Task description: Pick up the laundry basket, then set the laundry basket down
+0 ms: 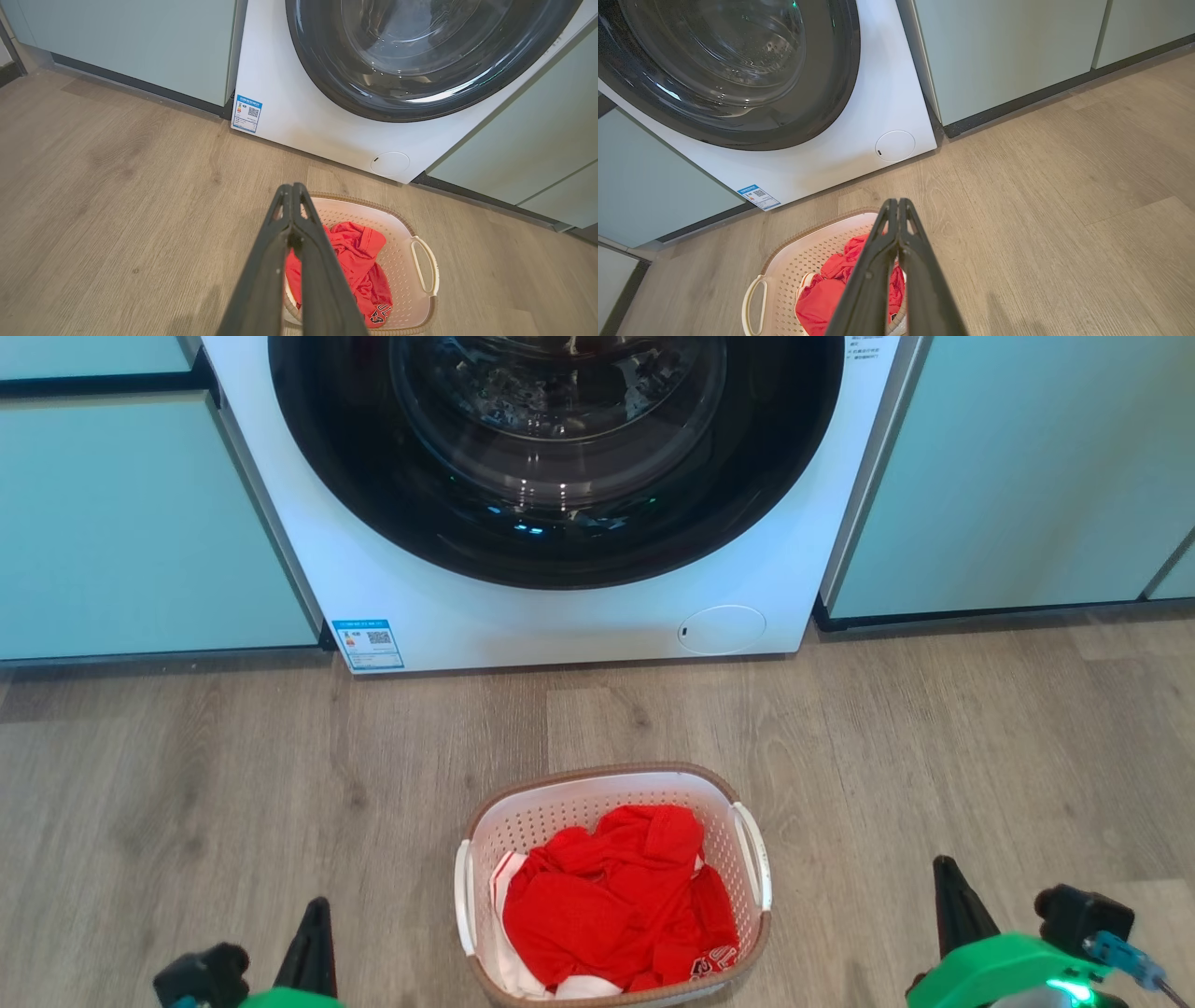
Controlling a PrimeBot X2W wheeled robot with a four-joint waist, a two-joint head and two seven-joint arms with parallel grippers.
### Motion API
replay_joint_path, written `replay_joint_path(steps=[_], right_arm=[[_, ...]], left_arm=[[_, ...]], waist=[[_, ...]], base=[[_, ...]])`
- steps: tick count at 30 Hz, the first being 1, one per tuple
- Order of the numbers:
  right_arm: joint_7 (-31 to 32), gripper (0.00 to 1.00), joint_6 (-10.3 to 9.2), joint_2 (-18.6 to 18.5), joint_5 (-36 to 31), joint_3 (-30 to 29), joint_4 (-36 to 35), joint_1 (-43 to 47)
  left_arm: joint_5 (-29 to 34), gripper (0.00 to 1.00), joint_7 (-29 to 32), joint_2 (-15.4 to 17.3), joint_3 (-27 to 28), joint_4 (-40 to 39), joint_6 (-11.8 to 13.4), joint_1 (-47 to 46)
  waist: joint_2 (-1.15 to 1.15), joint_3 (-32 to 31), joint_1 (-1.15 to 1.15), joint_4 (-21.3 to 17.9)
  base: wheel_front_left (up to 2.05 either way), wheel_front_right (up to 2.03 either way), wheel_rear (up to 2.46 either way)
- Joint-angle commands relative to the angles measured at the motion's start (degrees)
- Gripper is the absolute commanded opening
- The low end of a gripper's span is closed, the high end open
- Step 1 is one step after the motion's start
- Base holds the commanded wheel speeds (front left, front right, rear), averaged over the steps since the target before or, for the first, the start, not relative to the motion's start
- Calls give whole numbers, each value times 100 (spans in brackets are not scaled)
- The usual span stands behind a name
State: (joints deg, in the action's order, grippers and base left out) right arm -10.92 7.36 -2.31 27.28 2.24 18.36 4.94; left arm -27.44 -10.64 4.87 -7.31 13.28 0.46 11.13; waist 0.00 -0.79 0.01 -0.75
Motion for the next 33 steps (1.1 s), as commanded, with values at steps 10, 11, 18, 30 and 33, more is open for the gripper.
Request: replay_joint_path(steps=[10, 11, 18, 30, 33], right_arm=[[154, 0, 4, -102, 765, -58, -232, -373], [169, 0, 4, -104, 831, -64, -234, -380], [273, 0, 5, -117, 1294, -104, -251, -436], [457, 0, 6, -135, 2079, -179, -280, -531], [504, 0, 6, -139, 2275, -199, -287, -555]], left_arm=[[-737, 0, 169, -5, 209, -141, -106, -424], [-802, 0, 185, -6, 221, -139, -114, -438], [-1256, 0, 296, -13, 300, -124, -167, -537], [-2028, 0, 487, -27, 440, -96, -258, -709], [-2221, 0, 536, -31, 476, -89, -281, -752]], waist=[[0, 10, -1, 8], [0, 11, -1, 8], [0, 18, -1, 14], [0, 29, -1, 23], [0, 32, -1, 25]], base=[[0, 0, 0], [0, 0, 0], [0, 0, 0], [0, 0, 0], [0, 0, 0]])
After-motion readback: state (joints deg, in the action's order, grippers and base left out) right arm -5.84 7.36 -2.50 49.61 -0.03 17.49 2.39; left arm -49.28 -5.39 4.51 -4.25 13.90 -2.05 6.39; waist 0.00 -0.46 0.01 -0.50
